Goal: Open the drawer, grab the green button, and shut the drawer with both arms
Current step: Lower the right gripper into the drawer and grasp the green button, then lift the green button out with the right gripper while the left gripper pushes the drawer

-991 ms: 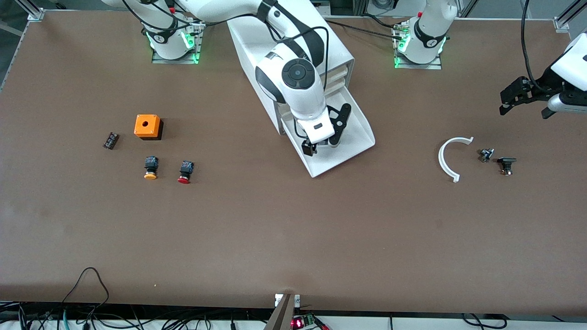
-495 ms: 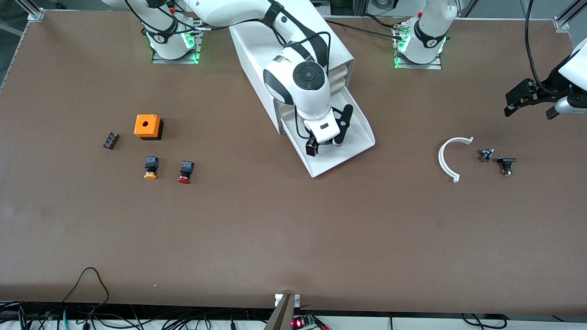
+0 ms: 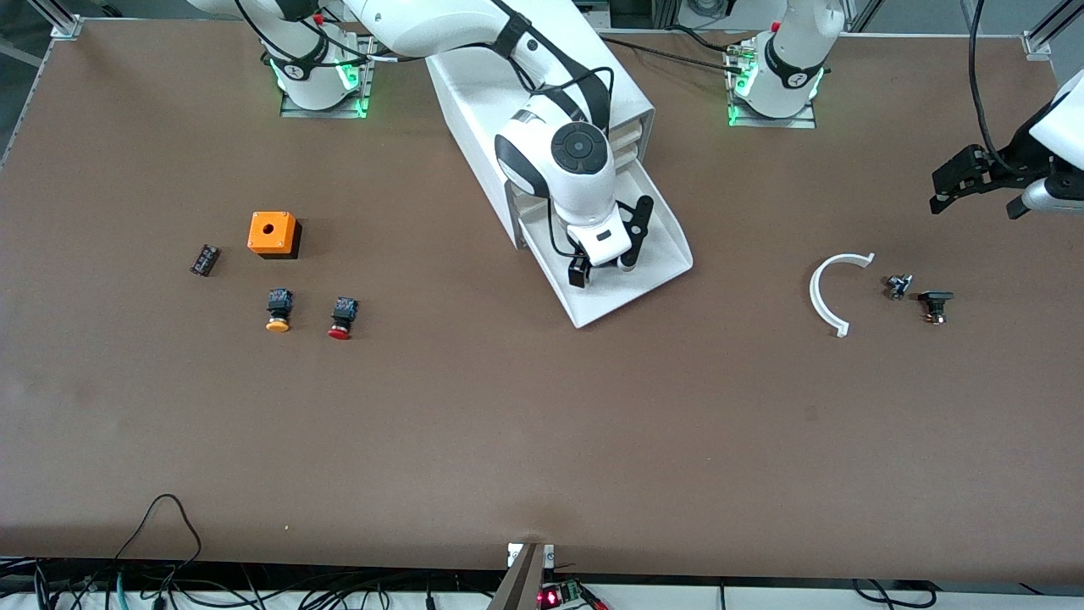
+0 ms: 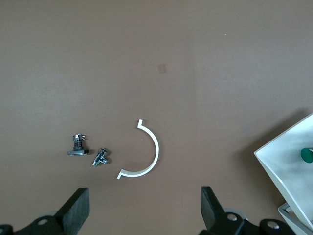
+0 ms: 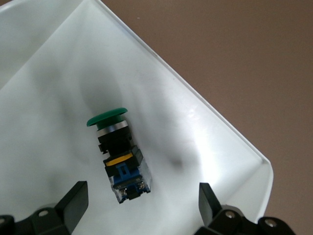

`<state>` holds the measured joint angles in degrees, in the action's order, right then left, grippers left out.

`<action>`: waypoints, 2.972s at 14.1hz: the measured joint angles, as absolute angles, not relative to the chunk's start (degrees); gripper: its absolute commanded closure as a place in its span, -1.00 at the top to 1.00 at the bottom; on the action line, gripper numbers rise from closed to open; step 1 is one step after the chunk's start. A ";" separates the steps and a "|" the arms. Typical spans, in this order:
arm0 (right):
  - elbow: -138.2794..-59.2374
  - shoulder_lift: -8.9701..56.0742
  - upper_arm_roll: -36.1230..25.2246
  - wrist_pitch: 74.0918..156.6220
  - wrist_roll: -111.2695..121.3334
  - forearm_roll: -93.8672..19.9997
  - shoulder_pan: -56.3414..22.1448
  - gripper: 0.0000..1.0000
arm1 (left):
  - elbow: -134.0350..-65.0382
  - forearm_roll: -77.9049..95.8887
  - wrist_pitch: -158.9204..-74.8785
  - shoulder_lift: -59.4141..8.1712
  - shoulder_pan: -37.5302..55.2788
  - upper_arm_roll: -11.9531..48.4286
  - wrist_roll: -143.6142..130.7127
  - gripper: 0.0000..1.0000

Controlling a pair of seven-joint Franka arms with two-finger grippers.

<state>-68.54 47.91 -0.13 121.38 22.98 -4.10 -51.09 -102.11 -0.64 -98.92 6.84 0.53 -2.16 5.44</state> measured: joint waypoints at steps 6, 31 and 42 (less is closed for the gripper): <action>-68.51 48.81 -0.09 121.89 23.00 -4.10 -52.31 1.00 | -102.10 -0.64 -98.83 6.81 0.55 -2.21 5.45 1.00; -64.18 49.61 -1.62 119.85 23.10 0.21 -52.82 -0.84 | -104.05 1.25 -104.78 -0.37 2.09 0.02 0.92 1.00; -65.25 37.58 -13.55 113.08 13.52 -2.88 -35.15 -0.84 | -112.63 1.30 -139.28 -22.65 11.15 10.74 -34.99 1.00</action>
